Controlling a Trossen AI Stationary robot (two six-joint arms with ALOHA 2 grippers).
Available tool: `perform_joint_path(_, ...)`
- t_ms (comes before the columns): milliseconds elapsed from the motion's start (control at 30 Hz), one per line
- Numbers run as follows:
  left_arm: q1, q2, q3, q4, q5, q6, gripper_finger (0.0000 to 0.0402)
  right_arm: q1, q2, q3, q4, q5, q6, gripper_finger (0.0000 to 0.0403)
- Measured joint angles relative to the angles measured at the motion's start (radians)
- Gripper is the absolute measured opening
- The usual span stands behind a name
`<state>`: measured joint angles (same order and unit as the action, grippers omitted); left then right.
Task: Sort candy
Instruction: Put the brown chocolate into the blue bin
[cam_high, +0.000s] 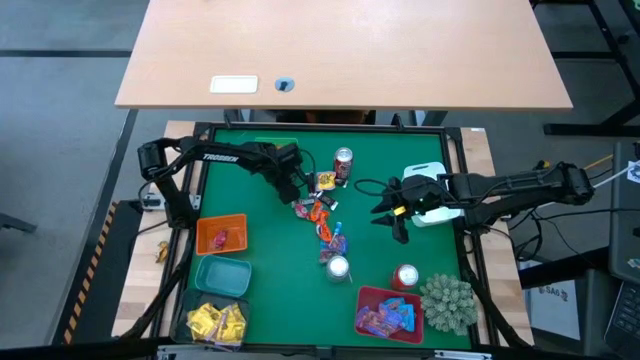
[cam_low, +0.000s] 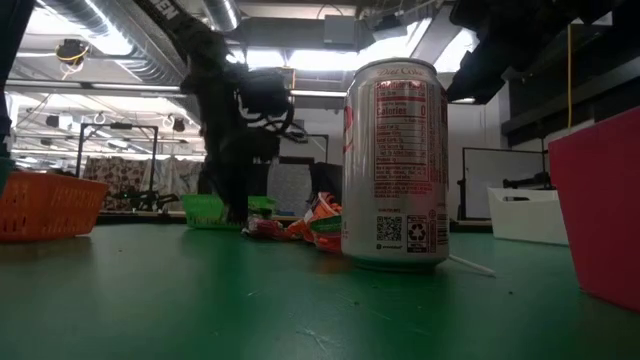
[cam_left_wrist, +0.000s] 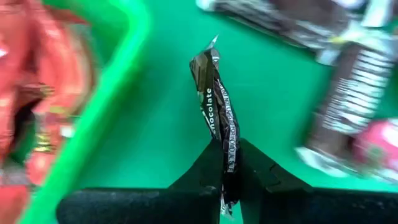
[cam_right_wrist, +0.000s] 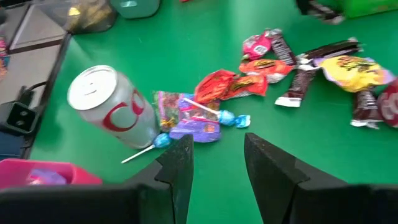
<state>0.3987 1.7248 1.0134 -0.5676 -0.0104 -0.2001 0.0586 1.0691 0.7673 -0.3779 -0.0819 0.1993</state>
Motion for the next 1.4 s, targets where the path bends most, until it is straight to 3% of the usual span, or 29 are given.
perform_joint_path(433,-0.191,-0.011,0.218,-0.376,0.183,-0.03,0.0013,0.0,0.0,-0.011,0.012,0.108,-0.001,0.0142)
perform_joint_path(633,-0.329,-0.087,0.243,-0.398,0.257,-0.108,0.0013,0.0,0.013,-0.024,0.009,0.162,-0.017,0.0142)
perform_joint_path(933,-0.554,-0.184,0.243,-0.582,0.145,-0.44,0.0014,0.0,0.099,-0.025,0.086,0.169,-0.08,0.0142)
perform_joint_path(1167,-0.748,-0.2,0.243,-0.693,0.123,-0.73,0.0014,0.0,0.181,-0.025,0.232,0.169,-0.128,0.0142)
perform_joint_path(1400,-0.932,-0.2,0.243,-0.7,0.124,-1.012,0.0014,0.0,0.241,-0.025,0.368,0.205,-0.156,0.0142)
